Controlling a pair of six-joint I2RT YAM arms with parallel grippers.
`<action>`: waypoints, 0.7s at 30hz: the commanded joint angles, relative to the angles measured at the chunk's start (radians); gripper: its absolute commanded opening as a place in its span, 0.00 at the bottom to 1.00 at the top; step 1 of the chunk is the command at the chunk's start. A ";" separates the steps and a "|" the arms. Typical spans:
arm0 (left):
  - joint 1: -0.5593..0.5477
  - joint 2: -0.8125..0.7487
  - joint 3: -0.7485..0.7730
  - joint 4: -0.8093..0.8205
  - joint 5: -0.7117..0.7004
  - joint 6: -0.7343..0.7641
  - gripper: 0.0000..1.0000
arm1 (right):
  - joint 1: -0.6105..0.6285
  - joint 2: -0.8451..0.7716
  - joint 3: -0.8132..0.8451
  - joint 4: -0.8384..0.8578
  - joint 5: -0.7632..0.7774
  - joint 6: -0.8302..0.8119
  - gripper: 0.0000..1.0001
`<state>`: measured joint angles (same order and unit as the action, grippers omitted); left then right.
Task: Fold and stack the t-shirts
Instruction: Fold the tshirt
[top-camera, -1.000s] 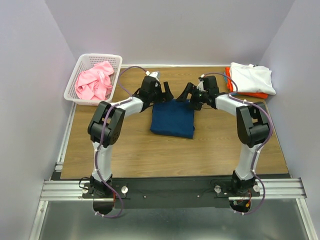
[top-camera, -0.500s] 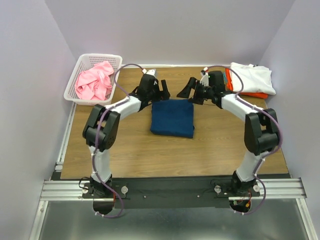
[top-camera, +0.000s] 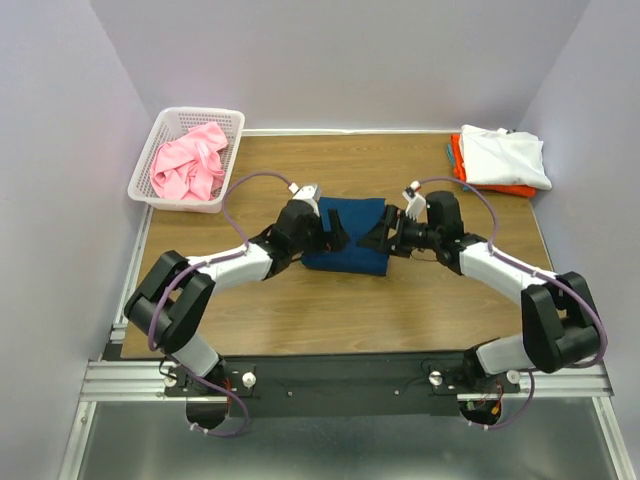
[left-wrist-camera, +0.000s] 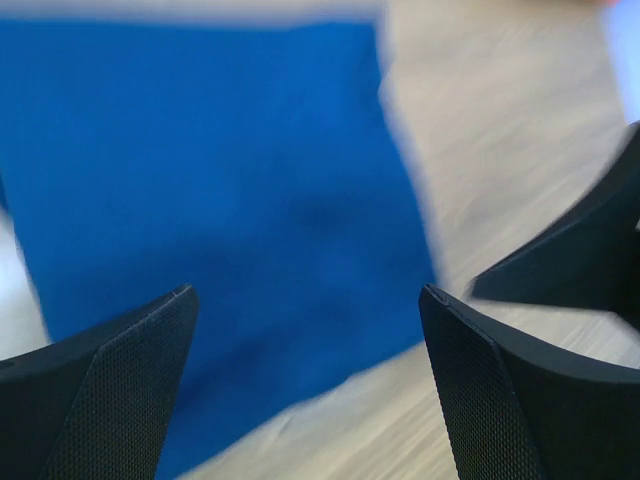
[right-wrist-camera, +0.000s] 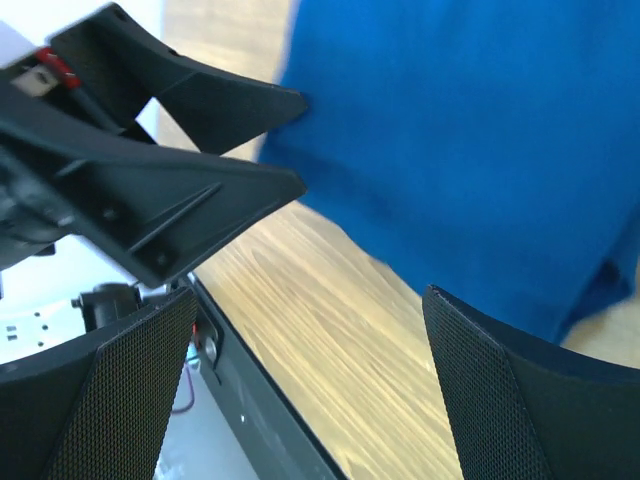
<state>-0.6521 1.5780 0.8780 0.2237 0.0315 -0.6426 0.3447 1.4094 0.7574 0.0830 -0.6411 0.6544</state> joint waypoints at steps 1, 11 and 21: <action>0.005 0.016 -0.102 0.072 0.044 -0.063 0.98 | 0.000 0.023 -0.084 0.119 -0.054 0.027 1.00; 0.003 0.004 -0.269 0.123 0.034 -0.097 0.98 | 0.000 0.112 -0.184 0.120 0.073 -0.004 1.00; 0.003 -0.208 -0.269 0.019 -0.069 -0.062 0.98 | 0.000 0.013 -0.176 0.016 0.142 -0.010 1.00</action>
<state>-0.6483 1.5055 0.6048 0.3370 0.0521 -0.7273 0.3454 1.5043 0.5808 0.1761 -0.5728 0.6651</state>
